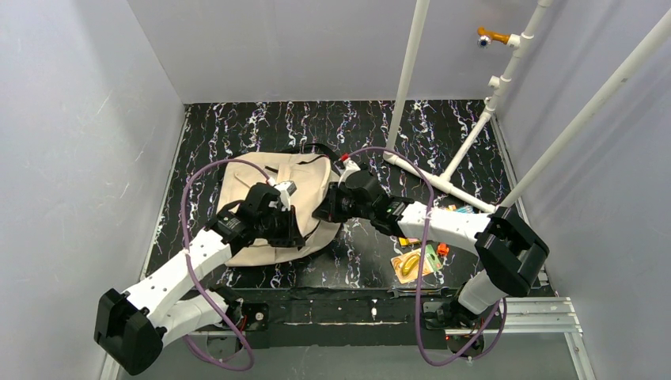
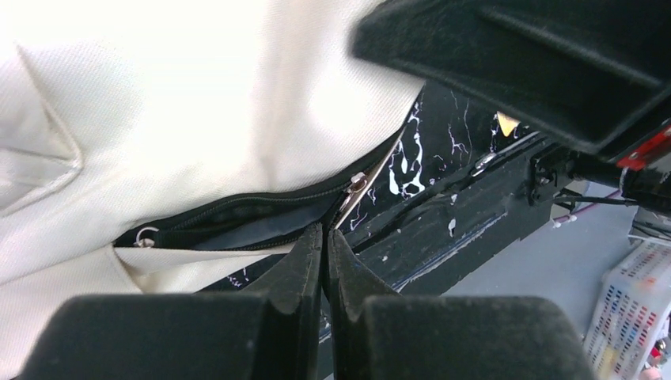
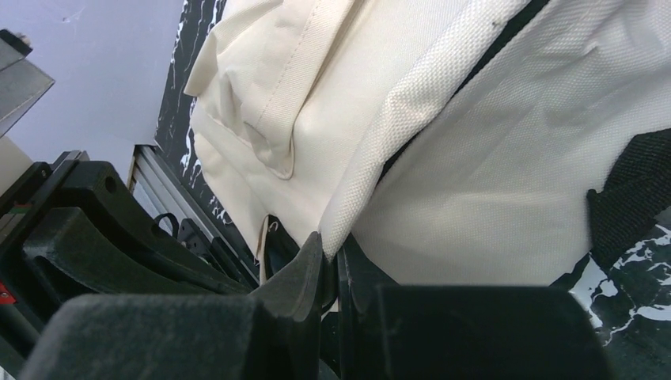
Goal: Pack the student bag
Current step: Zip the student bag at the center of the board.
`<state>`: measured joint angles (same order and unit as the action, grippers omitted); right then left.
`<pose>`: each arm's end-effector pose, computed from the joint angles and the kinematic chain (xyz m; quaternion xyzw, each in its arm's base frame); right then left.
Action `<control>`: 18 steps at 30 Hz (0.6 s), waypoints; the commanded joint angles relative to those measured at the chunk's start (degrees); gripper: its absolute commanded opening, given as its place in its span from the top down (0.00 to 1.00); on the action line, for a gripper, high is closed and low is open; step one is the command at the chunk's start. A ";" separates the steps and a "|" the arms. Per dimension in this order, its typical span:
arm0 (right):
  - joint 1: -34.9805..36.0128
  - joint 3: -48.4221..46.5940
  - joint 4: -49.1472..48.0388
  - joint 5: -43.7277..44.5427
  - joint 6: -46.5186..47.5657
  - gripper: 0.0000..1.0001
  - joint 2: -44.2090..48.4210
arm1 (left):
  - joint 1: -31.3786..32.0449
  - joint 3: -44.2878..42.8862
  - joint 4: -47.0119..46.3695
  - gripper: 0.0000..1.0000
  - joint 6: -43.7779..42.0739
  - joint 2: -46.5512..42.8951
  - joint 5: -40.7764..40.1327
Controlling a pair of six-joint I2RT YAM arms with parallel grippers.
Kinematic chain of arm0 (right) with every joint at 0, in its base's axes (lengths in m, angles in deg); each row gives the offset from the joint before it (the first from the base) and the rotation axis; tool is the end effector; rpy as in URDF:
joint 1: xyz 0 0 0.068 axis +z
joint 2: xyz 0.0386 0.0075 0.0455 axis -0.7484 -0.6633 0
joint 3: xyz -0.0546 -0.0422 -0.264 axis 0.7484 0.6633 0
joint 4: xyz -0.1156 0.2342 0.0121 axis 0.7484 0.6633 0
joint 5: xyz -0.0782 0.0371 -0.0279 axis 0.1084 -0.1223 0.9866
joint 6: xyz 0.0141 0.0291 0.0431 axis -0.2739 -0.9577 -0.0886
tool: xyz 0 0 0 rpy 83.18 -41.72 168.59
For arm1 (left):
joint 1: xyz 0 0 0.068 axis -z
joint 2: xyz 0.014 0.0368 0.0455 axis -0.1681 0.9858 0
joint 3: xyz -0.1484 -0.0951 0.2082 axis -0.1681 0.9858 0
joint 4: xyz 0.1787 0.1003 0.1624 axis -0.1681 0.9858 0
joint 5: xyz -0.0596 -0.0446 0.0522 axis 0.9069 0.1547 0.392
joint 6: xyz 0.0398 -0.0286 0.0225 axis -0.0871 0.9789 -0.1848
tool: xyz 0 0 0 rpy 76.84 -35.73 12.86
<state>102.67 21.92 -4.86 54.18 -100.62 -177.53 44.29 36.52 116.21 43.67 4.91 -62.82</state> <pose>0.2014 0.2824 0.2377 -0.0843 0.8342 0.4277 0.3376 0.1637 -0.1245 0.2529 0.0834 0.9116 -0.3119 0.2546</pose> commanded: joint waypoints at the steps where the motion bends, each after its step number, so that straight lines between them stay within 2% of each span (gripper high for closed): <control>1: -3.81 0.59 -4.37 -0.55 1.04 0.99 1.40 | -0.03 0.52 7.77 1.00 1.21 -2.49 -4.99; 5: -6.52 1.08 -4.71 -0.73 2.07 0.99 0.63 | -0.02 1.84 11.11 1.00 5.40 -4.36 -9.65; 9: -10.09 1.65 -6.63 -2.82 2.26 0.99 -0.92 | -0.07 3.95 15.86 1.00 16.95 -5.95 -16.89; 14: -13.22 1.26 -7.80 -6.90 4.12 0.99 -2.57 | -0.07 6.57 23.35 1.00 26.75 -6.08 -25.96; 18: -13.35 1.17 -7.97 -10.11 7.00 0.99 -2.40 | -0.07 6.93 24.40 1.00 29.59 -6.60 -29.30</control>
<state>92.44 23.71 -8.10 42.42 -98.66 -180.28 44.36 41.43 126.13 68.19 -0.82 -82.44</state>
